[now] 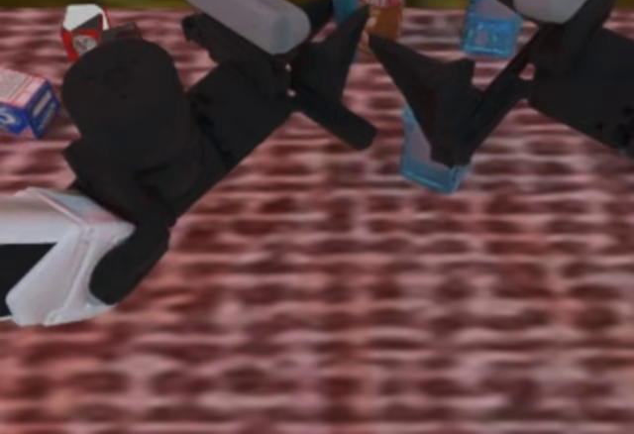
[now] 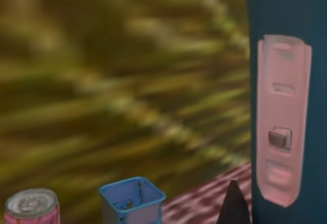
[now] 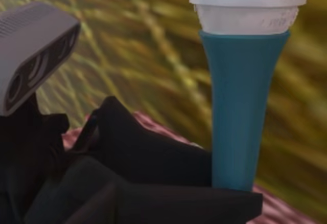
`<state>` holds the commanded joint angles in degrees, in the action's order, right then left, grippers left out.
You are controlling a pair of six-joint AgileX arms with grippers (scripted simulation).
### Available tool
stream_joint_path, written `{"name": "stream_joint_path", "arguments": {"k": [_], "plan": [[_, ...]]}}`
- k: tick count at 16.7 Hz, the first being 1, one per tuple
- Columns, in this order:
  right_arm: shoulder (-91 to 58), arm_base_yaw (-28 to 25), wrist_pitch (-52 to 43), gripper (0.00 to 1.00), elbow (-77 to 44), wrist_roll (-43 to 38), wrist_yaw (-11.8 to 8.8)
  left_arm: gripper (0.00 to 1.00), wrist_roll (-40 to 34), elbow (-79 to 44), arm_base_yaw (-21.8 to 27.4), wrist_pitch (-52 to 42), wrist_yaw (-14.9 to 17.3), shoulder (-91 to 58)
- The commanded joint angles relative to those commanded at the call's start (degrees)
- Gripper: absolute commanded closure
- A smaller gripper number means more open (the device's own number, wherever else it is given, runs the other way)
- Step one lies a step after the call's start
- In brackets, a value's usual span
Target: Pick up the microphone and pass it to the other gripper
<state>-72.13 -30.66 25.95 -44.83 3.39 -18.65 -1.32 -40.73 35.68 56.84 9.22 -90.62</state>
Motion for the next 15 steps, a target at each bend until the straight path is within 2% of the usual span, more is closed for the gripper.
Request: {"name": "stream_joint_path", "arguments": {"k": [8, 13, 15], "plan": [[-19.3, -4.6, 3.8, 0.0, -15.1, -0.2, 4.8, 1.0, 0.0, 0.0, 0.0, 0.0, 0.0, 0.0], [-20.2, -4.9, 3.9, 0.0, -16.0, -0.2, 5.1, 1.0, 0.0, 0.0, 0.0, 0.0, 0.0, 0.0], [-20.2, -4.9, 3.9, 0.15, -16.0, -0.2, 5.1, 1.0, 0.0, 0.0, 0.0, 0.0, 0.0, 0.0]]}}
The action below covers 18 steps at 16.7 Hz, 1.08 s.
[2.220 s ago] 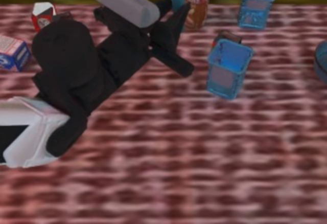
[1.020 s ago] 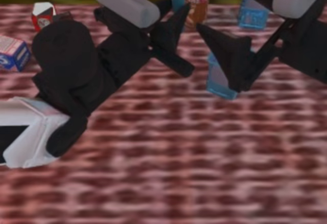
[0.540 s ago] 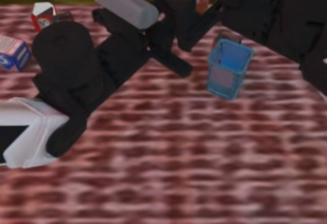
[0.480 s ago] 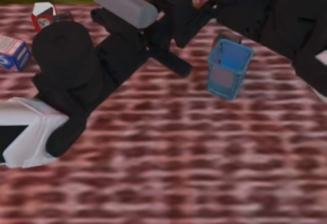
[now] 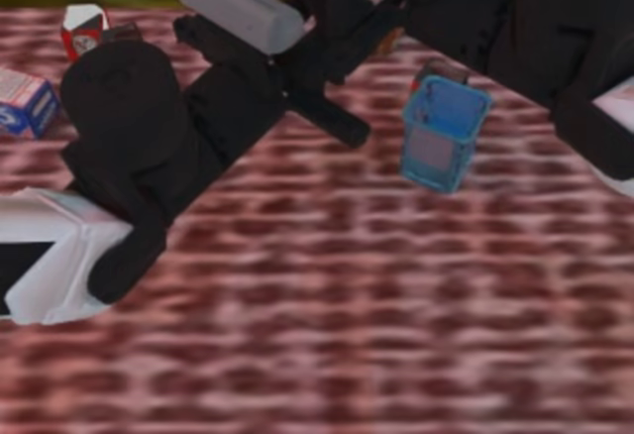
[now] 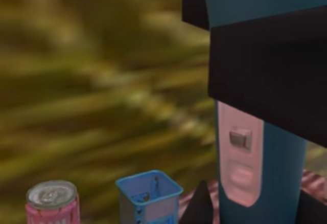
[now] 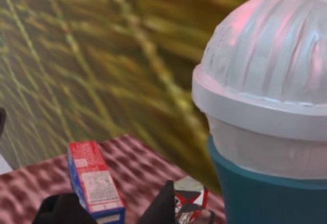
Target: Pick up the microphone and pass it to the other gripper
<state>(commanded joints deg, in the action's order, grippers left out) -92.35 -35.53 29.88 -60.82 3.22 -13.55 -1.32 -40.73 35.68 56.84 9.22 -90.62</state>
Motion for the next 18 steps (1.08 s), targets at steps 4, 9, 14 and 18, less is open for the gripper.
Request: {"name": "stream_joint_path", "arguments": {"k": [4, 9, 14, 18], "plan": [[0.0, 0.0, 0.0, 0.45, 0.0, 0.0, 0.0, 1.0, 0.0, 0.0, 0.0, 0.0, 0.0, 0.0], [0.0, 0.0, 0.0, 0.83, 0.0, 0.0, 0.0, 1.0, 0.0, 0.0, 0.0, 0.0, 0.0, 0.0], [0.0, 0.0, 0.0, 1.0, 0.0, 0.0, 0.0, 1.0, 0.0, 0.0, 0.0, 0.0, 0.0, 0.0], [0.0, 0.0, 0.0, 1.0, 0.0, 0.0, 0.0, 1.0, 0.0, 0.0, 0.0, 0.0, 0.0, 0.0]]}}
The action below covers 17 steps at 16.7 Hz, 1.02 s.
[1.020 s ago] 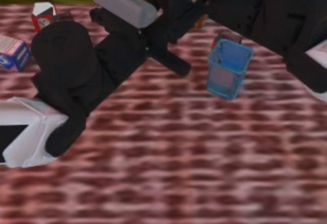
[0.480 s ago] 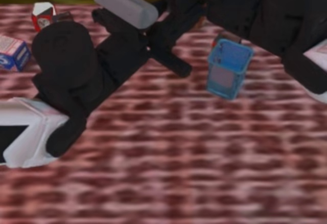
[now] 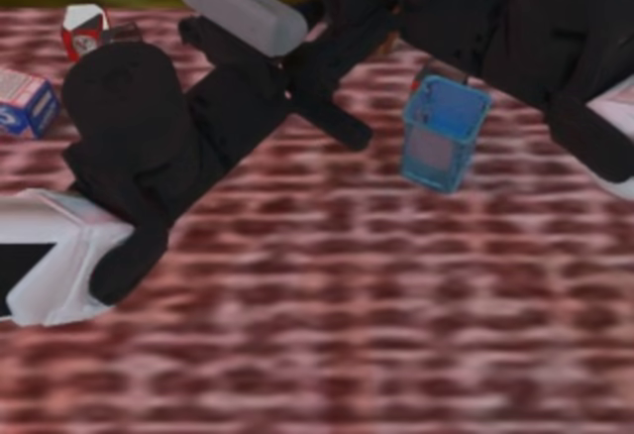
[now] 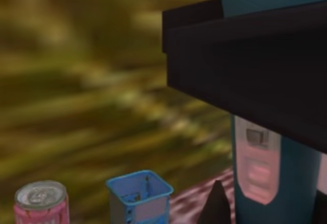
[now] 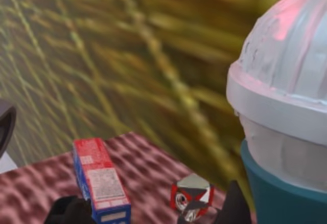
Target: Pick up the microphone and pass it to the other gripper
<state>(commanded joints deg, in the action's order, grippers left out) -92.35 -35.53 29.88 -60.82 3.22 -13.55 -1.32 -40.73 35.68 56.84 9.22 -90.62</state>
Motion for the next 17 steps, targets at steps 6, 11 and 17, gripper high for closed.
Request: {"name": "stream_joint_path", "arguments": {"k": [6, 11, 17], "plan": [[0.0, 0.0, 0.0, 1.0, 0.0, 0.0, 0.0, 0.7, 0.0, 0.0, 0.0, 0.0, 0.0, 0.0], [0.0, 0.0, 0.0, 1.0, 0.0, 0.0, 0.0, 0.32, 0.0, 0.0, 0.0, 0.0, 0.0, 0.0], [0.0, 0.0, 0.0, 1.0, 0.0, 0.0, 0.0, 0.0, 0.0, 0.0, 0.0, 0.0, 0.0, 0.0]]}}
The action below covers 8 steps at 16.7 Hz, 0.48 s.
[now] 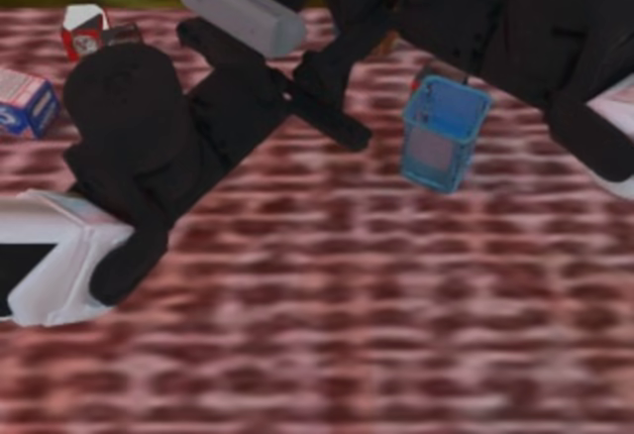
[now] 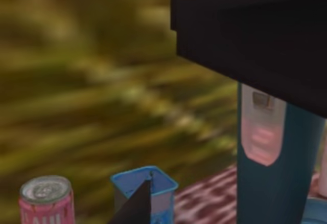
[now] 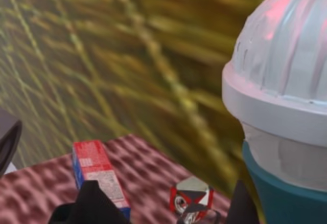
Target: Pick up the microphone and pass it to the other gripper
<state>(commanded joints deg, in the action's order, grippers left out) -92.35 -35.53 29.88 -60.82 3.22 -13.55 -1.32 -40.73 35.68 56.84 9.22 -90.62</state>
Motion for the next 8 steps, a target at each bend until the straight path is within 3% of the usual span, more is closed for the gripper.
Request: {"name": "stream_joint_path", "arguments": {"k": [8], "plan": [[0.6, 0.2, 0.1, 1.0, -0.4, 0.2, 0.4, 0.0, 0.7, 0.7, -0.6, 0.0, -0.9, -0.5]]}}
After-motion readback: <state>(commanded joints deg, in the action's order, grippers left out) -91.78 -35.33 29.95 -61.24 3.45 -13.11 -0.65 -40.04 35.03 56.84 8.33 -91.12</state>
